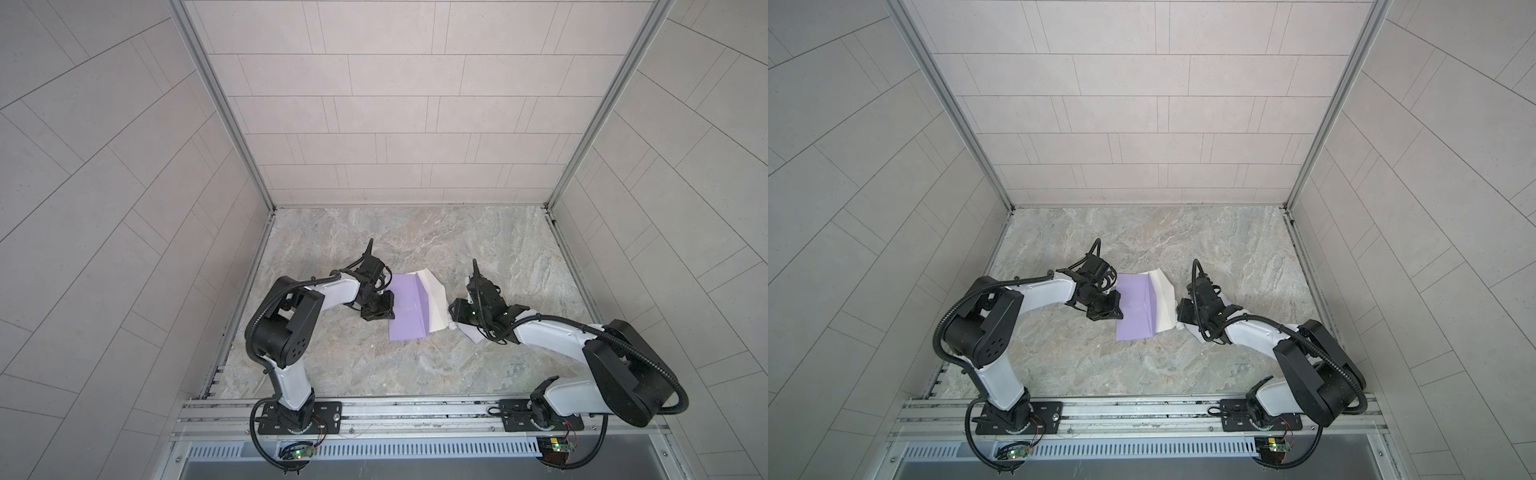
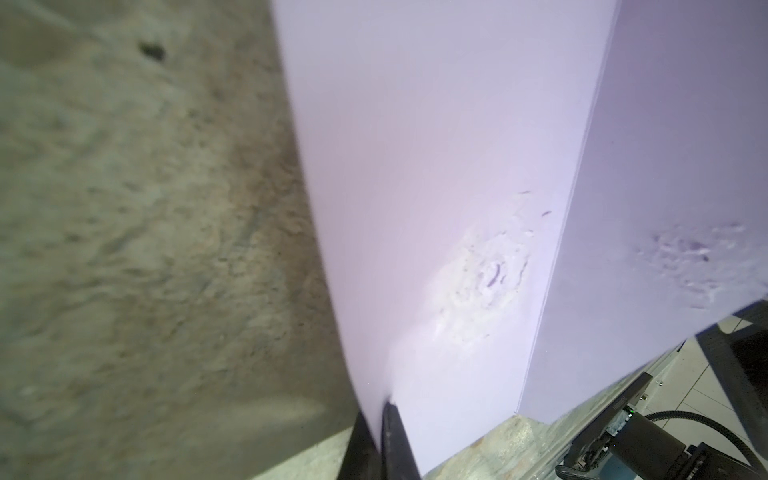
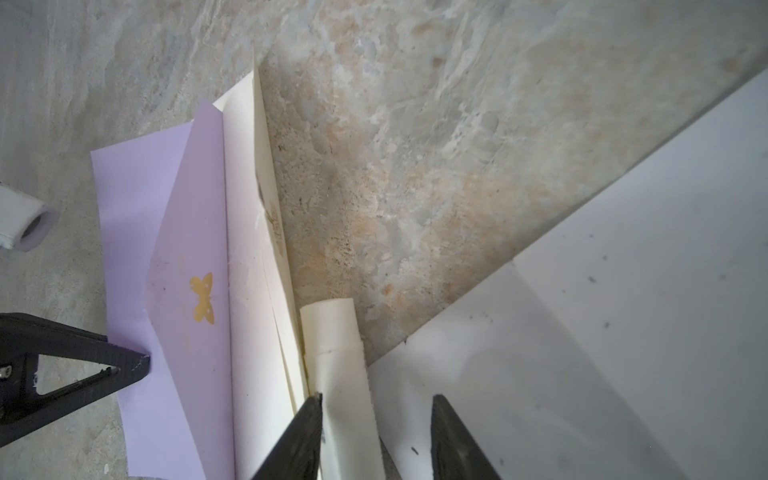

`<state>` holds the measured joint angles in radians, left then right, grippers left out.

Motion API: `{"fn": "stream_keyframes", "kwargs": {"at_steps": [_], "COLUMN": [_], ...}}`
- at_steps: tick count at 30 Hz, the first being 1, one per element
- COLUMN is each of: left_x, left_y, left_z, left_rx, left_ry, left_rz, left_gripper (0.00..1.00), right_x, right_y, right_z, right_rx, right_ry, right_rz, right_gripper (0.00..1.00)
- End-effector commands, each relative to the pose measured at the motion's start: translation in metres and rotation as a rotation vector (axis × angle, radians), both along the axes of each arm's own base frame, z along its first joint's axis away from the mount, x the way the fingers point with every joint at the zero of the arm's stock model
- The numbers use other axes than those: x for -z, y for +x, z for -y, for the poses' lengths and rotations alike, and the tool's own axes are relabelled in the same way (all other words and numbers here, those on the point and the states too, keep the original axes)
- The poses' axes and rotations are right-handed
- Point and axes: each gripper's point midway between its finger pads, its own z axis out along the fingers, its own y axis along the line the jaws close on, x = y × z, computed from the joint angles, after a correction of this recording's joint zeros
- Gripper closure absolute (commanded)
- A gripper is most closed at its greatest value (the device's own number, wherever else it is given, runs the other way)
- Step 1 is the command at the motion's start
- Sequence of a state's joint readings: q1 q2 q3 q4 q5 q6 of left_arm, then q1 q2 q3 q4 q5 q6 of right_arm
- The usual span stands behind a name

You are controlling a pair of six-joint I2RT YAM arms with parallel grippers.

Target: Place the letter into the envelope and seal it

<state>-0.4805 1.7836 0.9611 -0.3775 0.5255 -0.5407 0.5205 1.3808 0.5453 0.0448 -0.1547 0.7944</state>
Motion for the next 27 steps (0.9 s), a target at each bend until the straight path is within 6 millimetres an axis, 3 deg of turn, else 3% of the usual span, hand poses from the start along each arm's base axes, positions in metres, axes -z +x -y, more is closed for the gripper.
{"fn": "stream_keyframes", "kwargs": {"at_steps": [1,6,8,10,13,15,27], "left_x": [0.021,0.023,0.023,0.023,0.023,0.023,0.02], "left_y": [-0.016,-0.017,-0.018,-0.018,-0.018,-0.018,-0.019], "left_z": [-0.014,-0.013,-0.012,-0.012,-0.012,-0.012,-0.011], "left_rx": [0.021,0.024,0.025,0.026,0.029,0.031,0.044], "left_ry": [0.1,0.101,0.101,0.102,0.102,0.102,0.116], "left_rz": [-0.059,-0.065,-0.065,-0.065,-0.066,-0.065,-0.052], "left_gripper": [1.0,1.0,1.0,1.0,1.0,1.0,1.0], "right_x": [-0.012,-0.049,-0.061,-0.066,-0.066,-0.062,-0.026], "right_y": [0.001,0.007,0.009,0.012,0.015,0.017,0.026], "right_z": [-0.007,-0.012,-0.015,-0.017,-0.025,-0.034,-0.093], "right_rx": [-0.036,-0.058,-0.06,-0.058,-0.094,-0.13,-0.292], "right_ry": [-0.017,-0.053,-0.043,-0.043,-0.05,-0.051,-0.065], "right_rz": [0.015,0.111,0.132,0.132,0.097,0.065,-0.047], "right_gripper": [0.55,0.57,0.62,0.74,0.89,0.94,0.97]}}
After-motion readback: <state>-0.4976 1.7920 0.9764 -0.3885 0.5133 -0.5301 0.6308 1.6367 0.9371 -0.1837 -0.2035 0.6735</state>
